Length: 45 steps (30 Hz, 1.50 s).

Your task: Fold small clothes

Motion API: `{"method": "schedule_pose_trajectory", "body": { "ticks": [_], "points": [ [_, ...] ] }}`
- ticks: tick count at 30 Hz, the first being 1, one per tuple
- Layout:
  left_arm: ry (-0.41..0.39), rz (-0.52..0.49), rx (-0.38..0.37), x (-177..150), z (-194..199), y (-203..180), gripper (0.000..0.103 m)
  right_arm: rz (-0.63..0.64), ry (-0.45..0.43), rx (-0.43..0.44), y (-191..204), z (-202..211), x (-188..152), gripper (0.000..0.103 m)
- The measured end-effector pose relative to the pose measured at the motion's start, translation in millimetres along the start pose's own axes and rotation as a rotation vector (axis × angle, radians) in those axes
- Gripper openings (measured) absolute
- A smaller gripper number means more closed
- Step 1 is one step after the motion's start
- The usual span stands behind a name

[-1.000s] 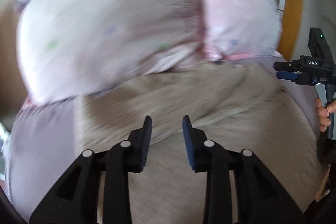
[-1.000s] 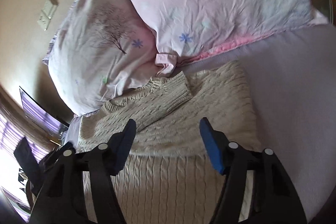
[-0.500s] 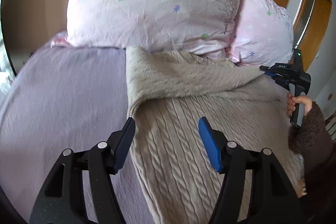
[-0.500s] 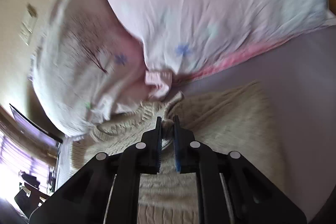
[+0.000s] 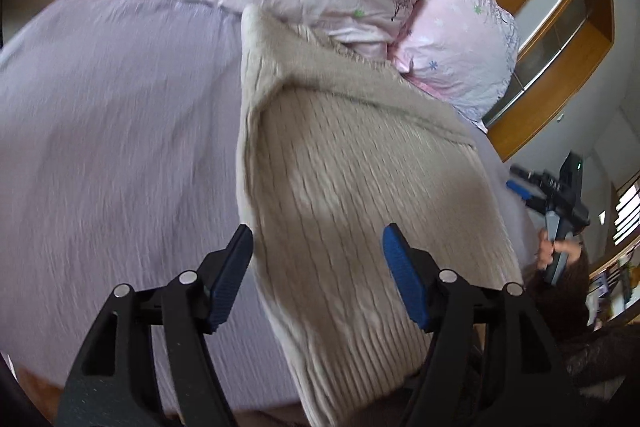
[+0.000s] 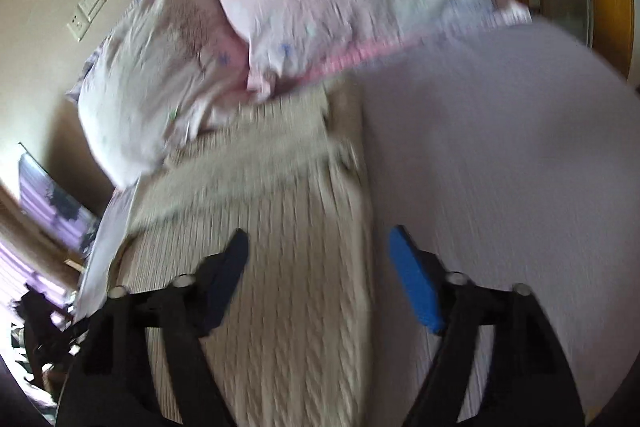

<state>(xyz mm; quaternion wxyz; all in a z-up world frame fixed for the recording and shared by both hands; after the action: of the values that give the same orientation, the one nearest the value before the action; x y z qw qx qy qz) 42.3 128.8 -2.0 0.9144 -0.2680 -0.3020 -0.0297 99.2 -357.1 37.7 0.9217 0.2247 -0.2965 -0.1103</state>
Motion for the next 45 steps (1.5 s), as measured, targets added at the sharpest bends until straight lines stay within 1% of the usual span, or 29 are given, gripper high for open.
{"method": "schedule_pose_trajectory", "body": {
  "ticks": [3, 6, 7, 9, 10, 11, 12, 13, 14, 15, 17, 19, 21, 24, 26, 28, 30, 32, 34, 36, 37, 38, 39, 40, 41, 42, 43, 44, 45],
  "points": [
    [0.019, 0.014, -0.006, -20.7, 4.3, -2.4, 0.066, -0.023, 0.071, 0.026, -10.0, 8.3, -32.9, 0.059],
    [0.025, 0.015, -0.006, -36.4, 8.9, -5.7, 0.064, -0.020, 0.124, 0.074, -7.9, 14.5, -61.9, 0.057],
    [0.026, 0.019, -0.011, -40.5, 10.6, -7.4, 0.063, -0.009, 0.123, 0.099, -5.2, 19.5, -70.3, 0.057],
    [0.029, 0.025, -0.012, -46.7, 12.8, -10.0, 0.057, -0.003, 0.153, 0.168, 1.7, 25.7, -87.9, 0.057],
    [0.031, 0.027, -0.009, -50.5, 13.5, -11.7, 0.054, 0.000, 0.173, 0.207, 5.5, 25.9, -94.2, 0.054],
    [0.035, 0.030, -0.003, -53.2, 13.8, -12.8, 0.044, 0.010, 0.193, 0.244, 9.9, 26.0, -102.0, 0.053],
    [0.042, 0.033, 0.004, -55.8, 13.9, -13.6, 0.028, 0.025, 0.197, 0.257, 15.2, 25.8, -105.3, 0.049],
    [0.065, 0.050, -0.005, -60.5, 11.7, -14.1, 0.017, 0.049, 0.218, 0.285, 20.3, 25.8, -112.4, 0.033],
    [0.081, 0.064, -0.019, -63.5, 9.2, -14.1, 0.012, 0.053, 0.243, 0.317, 23.6, 24.3, -117.3, 0.026],
    [0.073, 0.068, -0.024, -64.1, 9.8, -14.2, 0.011, 0.057, 0.249, 0.332, 25.3, 24.2, -120.1, 0.018],
    [0.066, 0.069, -0.040, -61.7, 9.9, -14.9, 0.011, 0.056, 0.222, 0.365, 28.1, 27.8, -115.2, 0.011],
    [0.048, 0.064, -0.074, -52.4, 11.5, -17.2, 0.010, 0.037, 0.157, 0.413, 29.1, 36.2, -98.9, 0.010],
    [0.020, 0.037, -0.080, -40.1, 14.3, -21.8, 0.010, 0.029, 0.090, 0.446, 30.3, 45.4, -79.6, 0.010],
    [-0.048, -0.003, -0.081, -7.9, 16.8, -25.3, 0.010, 0.030, -0.006, 0.476, 39.4, 49.9, -44.4, 0.010],
    [-0.085, 0.001, -0.089, 13.7, 16.8, -23.8, 0.009, 0.026, -0.037, 0.490, 40.9, 46.7, -25.7, 0.010],
    [-0.134, -0.016, -0.076, 43.2, 14.0, -20.6, 0.009, 0.031, -0.073, 0.499, 45.7, 38.1, 2.3, 0.010],
    [-0.164, -0.024, -0.068, 72.3, 6.3, -15.6, 0.009, 0.033, -0.099, 0.490, 48.8, 23.9, 30.8, 0.010],
    [-0.195, -0.028, -0.053, 111.4, -8.6, -10.4, 0.009, 0.016, -0.119, 0.490, 49.3, 7.6, 58.8, 0.010],
    [-0.222, -0.011, -0.027, 152.5, -30.8, -2.6, 0.009, -0.025, -0.152, 0.464, 47.7, -21.9, 96.4, 0.010],
    [-0.242, 0.018, 0.015, 185.8, -55.9, 8.4, 0.009, -0.078, -0.162, 0.411, 44.4, -54.6, 125.8, 0.010],
    [-0.235, 0.047, 0.039, 204.6, -77.3, 18.2, 0.009, -0.128, -0.144, 0.326, 37.2, -84.5, 142.3, 0.010],
    [-0.212, 0.075, 0.046, 215.6, -93.9, 26.4, 0.010, -0.157, -0.125, 0.276, 31.6, -100.6, 147.8, 0.014],
    [-0.184, 0.108, 0.063, 224.2, -109.5, 35.9, 0.010, -0.184, -0.103, 0.217, 26.6, -118.2, 153.0, 0.027],
    [-0.161, 0.161, 0.086, 231.2, -123.2, 47.8, 0.010, -0.215, -0.071, 0.131, 19.1, -137.0, 158.0, 0.049],
    [-0.161, 0.191, 0.087, 234.0, -126.5, 54.2, 0.011, -0.237, -0.059, 0.106, 15.1, -141.7, 159.3, 0.061],
    [-0.172, 0.216, 0.079, 235.6, -124.9, 58.9, 0.017, -0.268, -0.058, 0.105, 10.5, -142.4, 159.6, 0.078],
    [-0.193, 0.228, 0.065, 234.8, -118.0, 62.1, 0.024, -0.297, -0.090, 0.141, 6.4, -134.6, 159.0, 0.085],
    [-0.208, 0.224, 0.056, 232.0, -110.5, 62.8, 0.042, -0.295, -0.126, 0.169, 5.4, -125.3, 158.4, 0.088],
    [-0.219, 0.212, 0.056, 225.7, -100.6, 62.7, 0.056, -0.275, -0.165, 0.186, 5.1, -114.0, 157.5, 0.090]
  ]
}}
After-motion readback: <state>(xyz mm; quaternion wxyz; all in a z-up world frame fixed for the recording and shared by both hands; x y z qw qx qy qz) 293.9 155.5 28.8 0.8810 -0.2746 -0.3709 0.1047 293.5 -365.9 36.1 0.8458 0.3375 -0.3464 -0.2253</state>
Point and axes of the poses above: each gripper's, at about its wrist camera, not at the fingertips, and z roughly against the way its jaws point, y to its left, x to its top, the point moved 4 cm from there along -z, roughly the way its jaws point
